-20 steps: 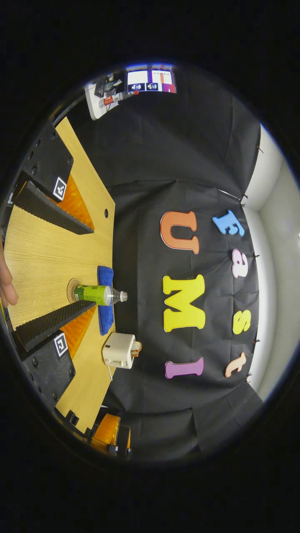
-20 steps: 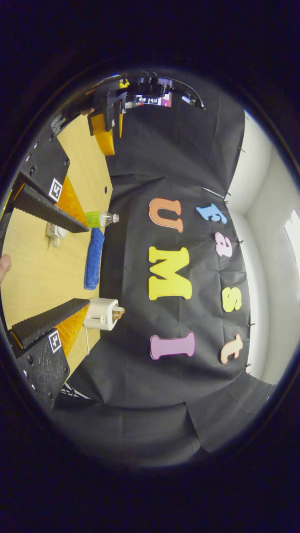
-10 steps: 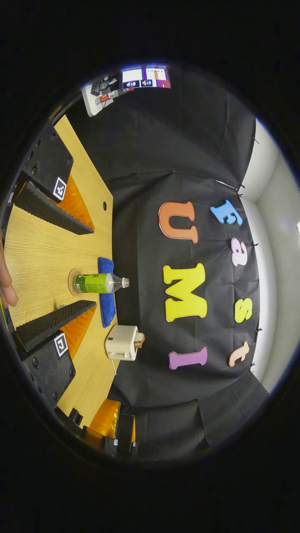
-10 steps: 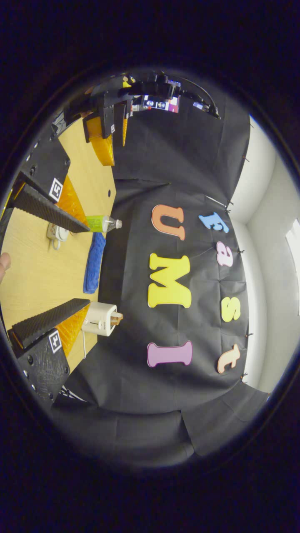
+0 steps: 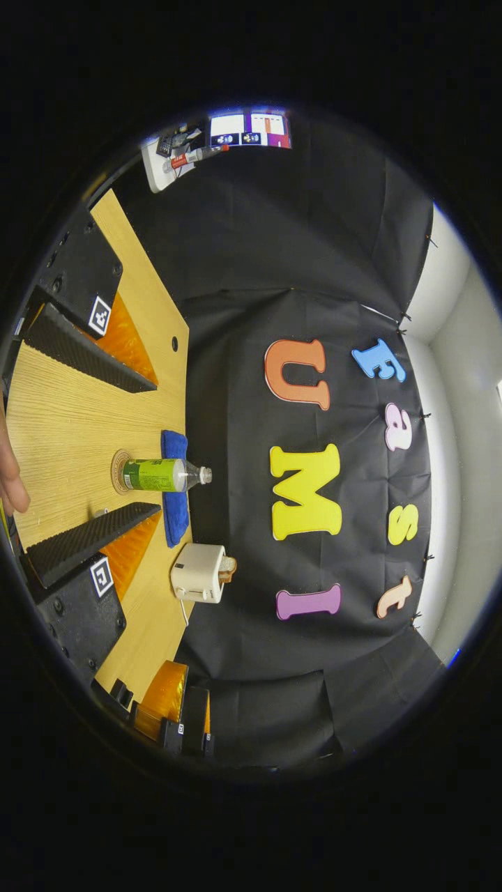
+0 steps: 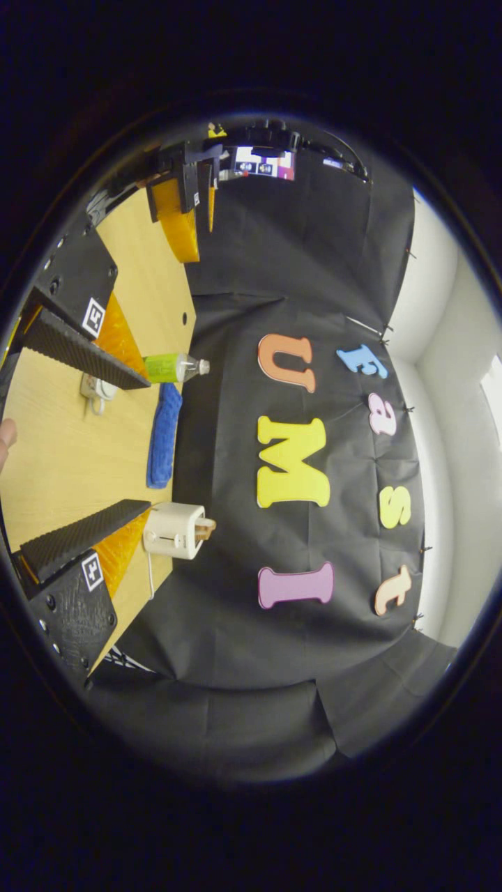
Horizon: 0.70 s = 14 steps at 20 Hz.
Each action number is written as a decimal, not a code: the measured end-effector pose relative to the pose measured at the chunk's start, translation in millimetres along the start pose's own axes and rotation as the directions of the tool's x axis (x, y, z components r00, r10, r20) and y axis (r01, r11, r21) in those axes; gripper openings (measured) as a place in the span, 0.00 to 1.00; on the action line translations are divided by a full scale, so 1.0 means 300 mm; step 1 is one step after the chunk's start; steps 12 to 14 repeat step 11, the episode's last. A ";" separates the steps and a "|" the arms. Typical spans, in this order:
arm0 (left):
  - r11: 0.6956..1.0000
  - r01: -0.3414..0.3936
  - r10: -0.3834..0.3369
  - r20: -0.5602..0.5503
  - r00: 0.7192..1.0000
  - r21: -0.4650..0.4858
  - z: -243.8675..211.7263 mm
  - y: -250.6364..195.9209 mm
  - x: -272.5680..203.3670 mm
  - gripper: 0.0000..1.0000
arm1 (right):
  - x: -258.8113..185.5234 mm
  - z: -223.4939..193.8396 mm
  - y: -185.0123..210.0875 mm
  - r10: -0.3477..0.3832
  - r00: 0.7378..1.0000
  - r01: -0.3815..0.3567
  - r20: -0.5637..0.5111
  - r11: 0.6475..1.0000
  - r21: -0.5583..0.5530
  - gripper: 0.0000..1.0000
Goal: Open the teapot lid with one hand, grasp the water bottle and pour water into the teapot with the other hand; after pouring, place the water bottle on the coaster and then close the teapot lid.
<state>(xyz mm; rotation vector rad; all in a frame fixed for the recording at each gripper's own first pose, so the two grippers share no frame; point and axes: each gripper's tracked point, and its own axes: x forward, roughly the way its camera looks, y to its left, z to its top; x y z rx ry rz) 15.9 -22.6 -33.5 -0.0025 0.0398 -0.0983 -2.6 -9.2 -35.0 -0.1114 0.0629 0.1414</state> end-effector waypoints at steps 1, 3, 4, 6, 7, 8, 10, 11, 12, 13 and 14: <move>1.000 -0.001 0.001 -0.002 1.000 0.002 -0.004 -0.001 0.001 0.99 | 0.003 -0.004 -0.002 -0.001 1.000 0.001 -0.001 1.000 -0.001 0.95; 1.000 -0.001 0.001 -0.005 1.000 0.005 -0.002 -0.004 -0.001 0.99 | 0.004 -0.007 -0.007 -0.003 1.000 0.003 -0.003 1.000 0.000 0.95; 1.000 0.002 -0.002 -0.004 1.000 0.004 -0.003 -0.007 0.000 0.99 | 0.005 -0.007 -0.008 -0.005 1.000 0.005 -0.005 1.000 0.001 0.95; 1.000 0.004 -0.004 -0.003 1.000 0.005 -0.004 -0.008 -0.001 0.99 | 0.003 -0.007 -0.009 -0.007 1.000 0.007 -0.005 1.000 0.001 0.97; 1.000 0.003 -0.003 -0.002 1.000 0.006 0.000 -0.005 -0.004 0.99 | 0.002 -0.007 -0.011 -0.008 1.000 0.008 -0.005 1.000 0.000 0.95; 1.000 0.004 -0.004 0.001 1.000 0.005 0.003 -0.008 -0.006 0.99 | 0.004 -0.006 -0.012 -0.009 1.000 0.009 -0.005 1.000 0.000 0.95; 1.000 0.006 -0.006 0.001 1.000 0.004 0.001 -0.012 0.000 0.99 | 0.005 -0.012 -0.012 -0.010 1.000 0.010 -0.009 1.000 -0.001 0.95; 1.000 0.006 -0.006 0.000 1.000 0.004 -0.004 -0.011 -0.002 0.99 | 0.008 -0.017 -0.011 -0.011 1.000 0.011 -0.012 1.000 -0.003 0.95; 1.000 0.006 -0.006 0.000 1.000 0.004 -0.004 -0.011 -0.002 0.99 | 0.008 -0.017 -0.011 -0.011 1.000 0.011 -0.012 1.000 -0.003 0.95; 1.000 0.006 -0.006 0.000 1.000 0.004 -0.004 -0.011 -0.002 0.99 | 0.008 -0.017 -0.011 -0.011 1.000 0.011 -0.012 1.000 -0.003 0.95; 1.000 0.006 -0.006 0.000 1.000 0.004 -0.004 -0.011 -0.002 0.99 | 0.008 -0.017 -0.011 -0.011 1.000 0.011 -0.012 1.000 -0.003 0.95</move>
